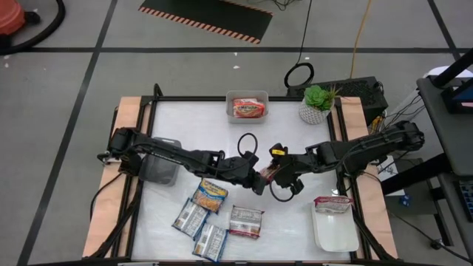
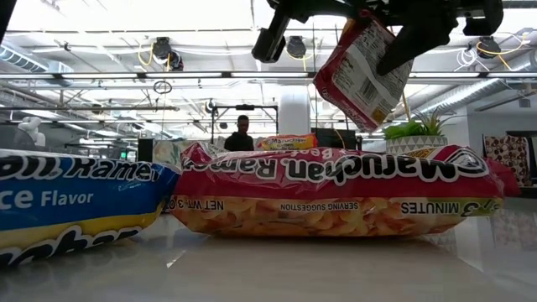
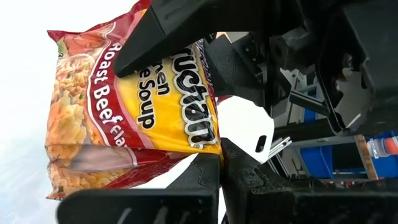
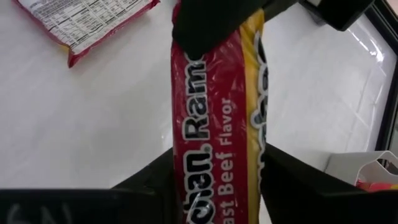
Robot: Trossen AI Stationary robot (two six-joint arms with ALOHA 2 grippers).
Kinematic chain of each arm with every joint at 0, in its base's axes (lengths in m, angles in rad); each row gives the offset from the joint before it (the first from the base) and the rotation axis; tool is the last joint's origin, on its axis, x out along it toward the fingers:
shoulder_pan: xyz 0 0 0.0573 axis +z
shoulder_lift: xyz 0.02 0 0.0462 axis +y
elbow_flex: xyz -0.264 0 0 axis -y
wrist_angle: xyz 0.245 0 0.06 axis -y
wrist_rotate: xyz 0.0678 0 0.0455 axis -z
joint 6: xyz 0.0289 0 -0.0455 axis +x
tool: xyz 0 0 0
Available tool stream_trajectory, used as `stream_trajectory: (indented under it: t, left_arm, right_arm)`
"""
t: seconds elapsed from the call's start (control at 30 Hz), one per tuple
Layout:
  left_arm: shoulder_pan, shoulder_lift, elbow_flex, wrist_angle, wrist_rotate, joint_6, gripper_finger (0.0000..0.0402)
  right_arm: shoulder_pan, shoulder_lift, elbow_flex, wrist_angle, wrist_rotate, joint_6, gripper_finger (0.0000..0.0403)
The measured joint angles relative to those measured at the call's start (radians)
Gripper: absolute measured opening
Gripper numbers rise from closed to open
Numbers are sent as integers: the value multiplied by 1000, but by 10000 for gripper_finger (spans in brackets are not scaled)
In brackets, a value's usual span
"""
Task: Sort Maruchan noodles
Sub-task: Put the top red noodle pack into the white bin
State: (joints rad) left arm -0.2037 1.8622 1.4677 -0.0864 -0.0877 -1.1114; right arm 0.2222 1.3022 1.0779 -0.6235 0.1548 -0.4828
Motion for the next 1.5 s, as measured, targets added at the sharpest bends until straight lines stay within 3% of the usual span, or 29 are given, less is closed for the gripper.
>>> stream_trajectory:
  t: [0.37, 0.5, 0.67, 0.9, 1.0, 1.5]
  left_arm:
    - [-17, 0, 0, 0, -18, 9, 5]
    - [-29, 0, 1, 12, -43, 19, 22]
    - [-38, 0, 1, 47, -60, 53, 86]
    - [-38, -1, 1, 99, -127, 57, 216]
    - [-34, 0, 1, 129, -142, 64, 245]
    - [7, 0, 1, 166, -181, 139, 250]
  right_arm:
    - [4, -2, 0, 0, -4, 4, 115]
    - [19, -16, 0, -2, -2, 42, 112]
    - [36, -34, 0, -11, 3, 96, 118]
    - [63, -37, 1, -59, 10, 209, 112]
    - [82, -37, 27, -121, 1, 281, 116]
    - [160, -37, 126, -262, -155, 645, 116]
